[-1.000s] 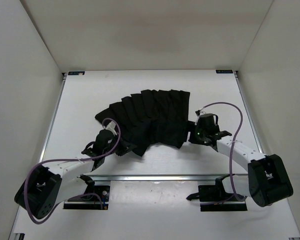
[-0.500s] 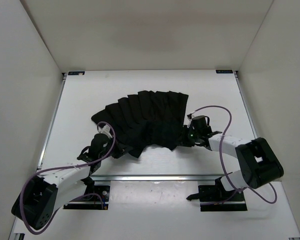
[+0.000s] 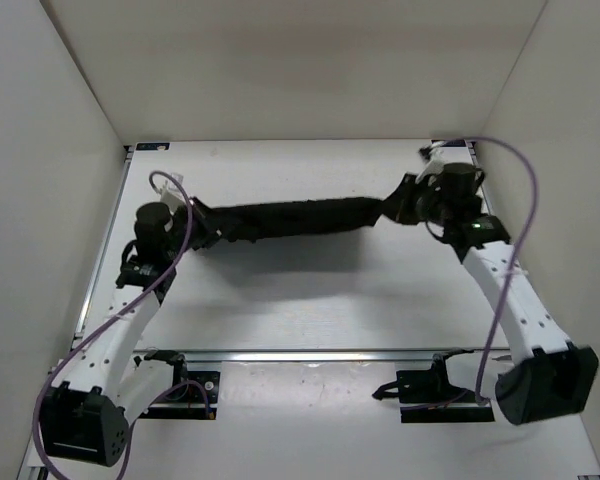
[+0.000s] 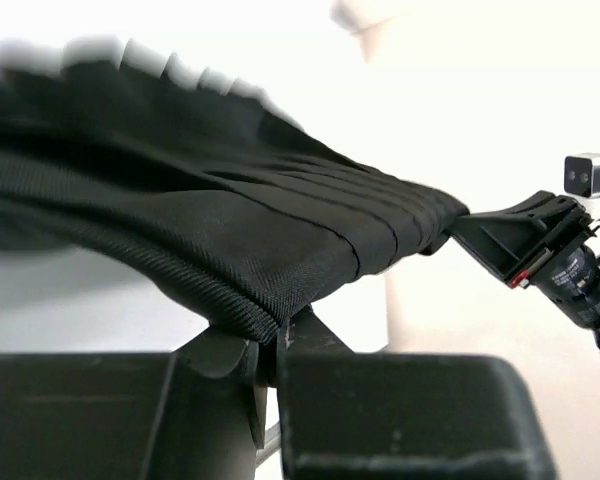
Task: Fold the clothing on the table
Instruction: Flatten the skirt out
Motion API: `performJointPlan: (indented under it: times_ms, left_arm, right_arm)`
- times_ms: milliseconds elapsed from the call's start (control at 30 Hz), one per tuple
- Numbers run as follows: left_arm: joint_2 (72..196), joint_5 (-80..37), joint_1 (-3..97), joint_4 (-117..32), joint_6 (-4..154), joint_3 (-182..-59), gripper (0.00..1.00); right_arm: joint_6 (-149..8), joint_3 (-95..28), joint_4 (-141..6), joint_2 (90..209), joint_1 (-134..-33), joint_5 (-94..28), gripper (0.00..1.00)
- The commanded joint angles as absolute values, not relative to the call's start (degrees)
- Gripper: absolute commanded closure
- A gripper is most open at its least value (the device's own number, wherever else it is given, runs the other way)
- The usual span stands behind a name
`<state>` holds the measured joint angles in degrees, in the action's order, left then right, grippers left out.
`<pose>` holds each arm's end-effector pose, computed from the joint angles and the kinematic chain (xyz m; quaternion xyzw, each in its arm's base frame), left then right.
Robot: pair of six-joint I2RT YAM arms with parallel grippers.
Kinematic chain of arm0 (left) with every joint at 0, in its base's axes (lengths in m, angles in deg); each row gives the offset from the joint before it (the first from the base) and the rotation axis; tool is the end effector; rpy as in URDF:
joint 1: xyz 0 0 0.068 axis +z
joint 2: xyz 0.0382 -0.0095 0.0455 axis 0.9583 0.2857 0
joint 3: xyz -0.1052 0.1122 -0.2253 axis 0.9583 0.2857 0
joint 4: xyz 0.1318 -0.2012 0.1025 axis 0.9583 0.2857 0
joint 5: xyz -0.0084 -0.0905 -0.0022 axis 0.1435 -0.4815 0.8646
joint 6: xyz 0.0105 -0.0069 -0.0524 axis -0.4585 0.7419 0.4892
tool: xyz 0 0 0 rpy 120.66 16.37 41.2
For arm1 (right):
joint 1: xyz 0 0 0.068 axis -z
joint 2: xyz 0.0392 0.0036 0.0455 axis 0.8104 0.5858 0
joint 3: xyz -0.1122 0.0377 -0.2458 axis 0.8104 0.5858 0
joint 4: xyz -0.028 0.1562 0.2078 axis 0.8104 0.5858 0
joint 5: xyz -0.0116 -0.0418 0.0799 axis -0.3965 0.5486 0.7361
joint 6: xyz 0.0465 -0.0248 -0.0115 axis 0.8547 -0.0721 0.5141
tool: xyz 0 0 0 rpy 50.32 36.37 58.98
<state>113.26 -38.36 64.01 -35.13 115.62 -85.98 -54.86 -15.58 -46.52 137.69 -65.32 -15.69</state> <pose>0.2120 -0.0504 0.2740 -0.1812 0.7993 -0.4334 0.3748 0.2590 0.0664 0.3128 -0.0193 0.8641 0.3155 0.3918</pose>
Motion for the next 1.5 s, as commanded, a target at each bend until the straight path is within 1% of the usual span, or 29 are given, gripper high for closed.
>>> performJointPlan:
  times_ms: [0, 67, 133, 233, 300, 367, 400, 467, 533, 600, 633, 733, 800, 833, 900, 933, 967, 1000, 1033, 1067, 1100, 1133, 1200, 1233, 1300, 1400, 1467]
  left_arm:
    - [109.7, -43.4, 64.7, -31.8, 113.6, -95.9, 1.00]
    - [108.6, -44.9, 65.2, -32.9, 115.7, -98.4, 1.00]
    - [109.6, -45.3, 65.7, -35.2, 117.8, -98.7, 1.00]
    - [115.0, -47.9, 66.1, -41.3, 120.6, -97.6, 1.00]
    - [120.8, -51.7, 65.9, -46.3, 122.3, -98.9, 1.00]
    - [130.1, -54.0, 65.8, -46.0, 121.3, -107.6, 1.00]
    - [132.1, -54.7, 65.8, -44.7, 119.9, -110.5, 1.00]
    - [137.7, -57.3, 65.8, -41.0, 117.9, -121.4, 1.00]
    - [139.3, -57.7, 67.0, -38.7, 117.4, -127.5, 1.00]
    - [140.0, -59.0, 68.3, -38.2, 117.5, -130.4, 1.00]
    - [139.4, -59.8, 69.1, -39.2, 118.7, -129.8, 1.00]
    - [136.3, -61.7, 69.6, -45.0, 120.9, -122.0, 1.00]
    - [133.3, -59.9, 69.0, -45.7, 119.8, -112.0, 1.00]
    - [132.5, -58.8, 68.2, -46.3, 119.6, -109.0, 1.00]
    - [131.0, -58.4, 67.5, -49.2, 119.2, -97.2, 1.00]
    - [130.9, -58.1, 67.5, -49.9, 118.9, -94.5, 0.98]
    - [131.1, -57.8, 67.4, -50.0, 117.5, -89.8, 0.89]
    - [131.3, -57.3, 67.5, -49.0, 116.7, -85.7, 0.67]
    - [131.4, -57.3, 67.9, -48.9, 114.8, -83.7, 0.56]
    - [131.6, -57.3, 68.4, -48.6, 113.9, -80.2, 0.46]
    - [131.2, -56.9, 68.7, -48.7, 113.6, -77.4, 0.39]
    - [131.0, -57.2, 68.9, -48.8, 112.8, -76.2, 0.36]
    - [129.0, -55.0, 67.5, -45.5, 110.0, -73.8, 0.31]
    - [128.4, -52.7, 67.0, -44.1, 109.4, -73.4, 0.30]
    - [125.7, -48.9, 64.1, -40.4, 107.8, -72.3, 0.28]
    - [122.4, -42.7, 60.5, -40.4, 109.1, -69.5, 0.28]
    - [120.4, -36.2, 58.7, -40.5, 110.5, -67.9, 0.24]
  right_arm:
    - [-60.8, -25.8, -38.3, 129.7, -61.4, -10.5, 1.00]
    - [-60.9, -29.6, -36.7, 127.3, -56.6, -7.6, 1.00]
    - [-60.8, -30.6, -37.0, 126.6, -54.2, -4.4, 1.00]
    - [-61.7, -32.9, -37.3, 130.5, -54.8, -4.0, 1.00]
    - [-62.6, -35.5, -37.8, 136.8, -56.9, -5.1, 1.00]
    - [-63.5, -42.8, -36.5, 141.5, -60.0, -6.7, 1.00]
    - [-63.8, -44.9, -36.2, 144.4, -60.6, -7.9, 1.00]
    - [-64.3, -52.7, -35.1, 147.4, -62.7, -10.0, 1.00]
    - [-64.8, -56.1, -35.0, 148.6, -63.9, -11.7, 1.00]
    - [-65.5, -58.4, -34.9, 148.4, -64.4, -11.5, 1.00]
    - [-65.9, -58.5, -34.4, 148.3, -64.7, -11.9, 1.00]
    - [-66.0, -54.6, -34.9, 146.9, -63.6, -11.4, 1.00]
    - [-64.8, -47.2, -37.1, 145.5, -62.5, -9.7, 1.00]
    - [-64.4, -44.8, -37.8, 144.6, -62.5, -9.5, 1.00]
    - [-63.3, -36.0, -40.0, 143.5, -62.1, -9.2, 1.00]
    - [-62.4, -34.0, -40.4, 143.4, -62.0, -9.9, 1.00]
    - [-62.6, -30.4, -39.5, 143.7, -62.0, -10.3, 1.00]
    - [-62.3, -26.4, -39.1, 143.7, -62.1, -11.5, 1.00]
    - [-61.4, -24.7, -39.0, 143.7, -61.6, -11.7, 1.00]
    - [-61.3, -21.0, -39.0, 143.8, -61.1, -11.5, 0.94]
    - [-61.1, -16.8, -39.5, 143.2, -60.9, -11.3, 0.78]
    - [-61.3, -15.2, -40.0, 142.6, -60.8, -11.1, 0.57]
    - [-60.9, -9.5, -40.4, 140.7, -61.4, -14.6, 0.48]
    - [-60.3, -8.0, -41.3, 139.4, -61.6, -16.3, 0.42]
    - [-59.0, -3.6, -42.8, 138.0, -61.4, -17.6, 0.40]
    - [-57.4, 1.0, -45.5, 136.5, -60.8, -18.6, 0.39]
    - [-56.1, 3.4, -47.9, 136.1, -60.5, -18.7, 0.38]
